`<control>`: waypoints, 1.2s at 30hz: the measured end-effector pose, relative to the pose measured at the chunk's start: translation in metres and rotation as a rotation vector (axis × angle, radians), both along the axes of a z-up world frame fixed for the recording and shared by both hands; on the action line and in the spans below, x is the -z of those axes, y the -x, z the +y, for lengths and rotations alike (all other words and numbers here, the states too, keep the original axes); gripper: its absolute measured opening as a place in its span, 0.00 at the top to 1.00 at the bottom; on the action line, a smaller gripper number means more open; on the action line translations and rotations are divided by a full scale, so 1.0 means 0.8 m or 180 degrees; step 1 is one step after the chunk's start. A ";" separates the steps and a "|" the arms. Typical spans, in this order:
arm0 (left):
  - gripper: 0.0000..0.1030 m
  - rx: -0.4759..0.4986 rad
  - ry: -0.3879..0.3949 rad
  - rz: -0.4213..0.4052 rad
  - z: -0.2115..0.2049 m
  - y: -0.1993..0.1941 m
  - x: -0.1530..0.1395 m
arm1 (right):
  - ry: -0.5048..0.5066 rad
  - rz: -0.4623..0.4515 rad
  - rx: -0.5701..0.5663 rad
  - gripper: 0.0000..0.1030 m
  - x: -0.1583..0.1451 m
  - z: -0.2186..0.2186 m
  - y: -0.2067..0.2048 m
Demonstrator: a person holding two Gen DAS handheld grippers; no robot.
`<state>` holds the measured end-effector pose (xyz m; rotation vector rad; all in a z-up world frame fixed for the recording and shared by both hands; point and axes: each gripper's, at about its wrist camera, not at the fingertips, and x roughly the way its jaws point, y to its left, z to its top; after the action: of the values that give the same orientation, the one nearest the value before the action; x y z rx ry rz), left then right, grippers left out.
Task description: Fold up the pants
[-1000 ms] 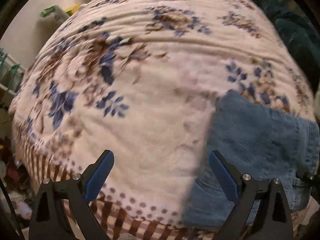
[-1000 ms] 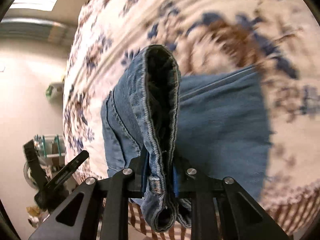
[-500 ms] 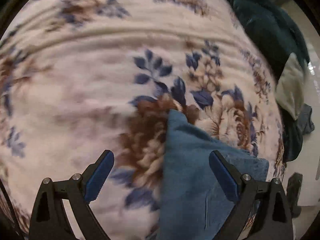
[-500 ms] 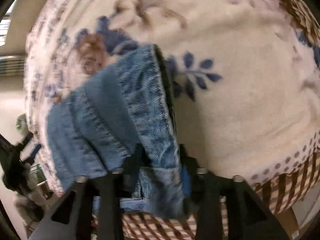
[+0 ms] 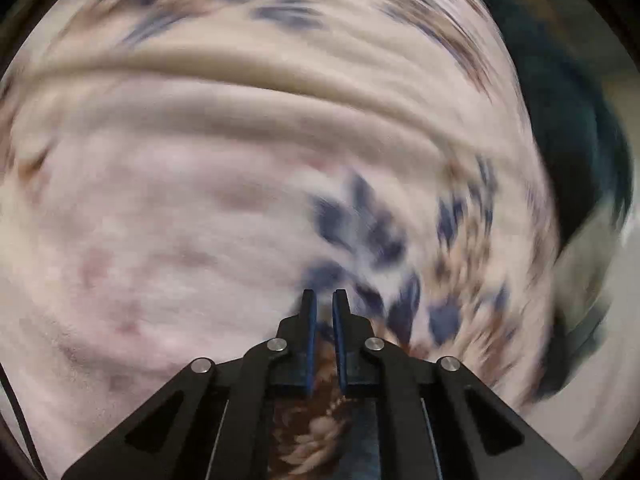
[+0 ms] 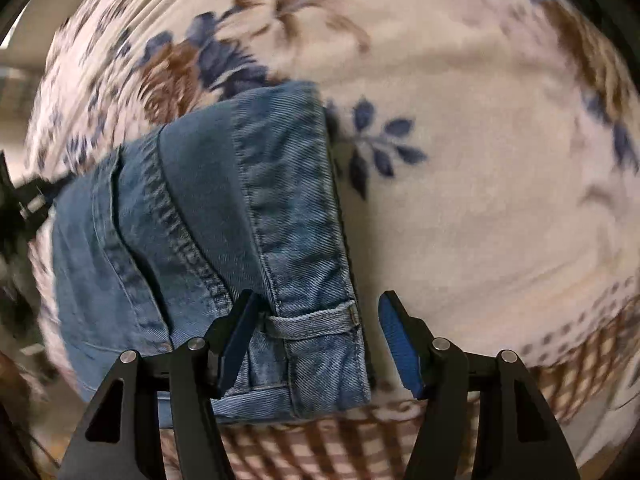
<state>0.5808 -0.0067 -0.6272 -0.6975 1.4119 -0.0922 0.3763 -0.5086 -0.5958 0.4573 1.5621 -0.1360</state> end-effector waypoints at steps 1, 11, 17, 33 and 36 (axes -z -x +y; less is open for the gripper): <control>0.93 -0.0064 0.0158 0.0014 0.008 0.000 0.000 | 0.0027 0.0007 0.0002 0.37 -0.003 0.003 -0.001; 0.39 0.1011 0.0227 0.0196 -0.085 0.035 0.006 | -0.0932 -0.0133 0.1692 0.15 -0.034 -0.031 0.087; 0.65 0.1401 -0.0219 0.0000 -0.130 0.046 0.018 | -0.1645 0.0168 0.2247 0.49 0.052 0.001 0.113; 0.24 0.0600 0.0676 0.0069 -0.065 0.071 -0.008 | -0.1945 -0.0184 0.2081 0.14 0.069 0.031 0.131; 0.24 0.0685 0.0762 0.0267 -0.067 0.095 0.014 | -0.2313 -0.0284 0.2058 0.14 0.103 0.061 0.134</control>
<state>0.5052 -0.0601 -0.6383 -0.7501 1.5692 -0.4102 0.2691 -0.4599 -0.6779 1.5142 1.2908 -0.0336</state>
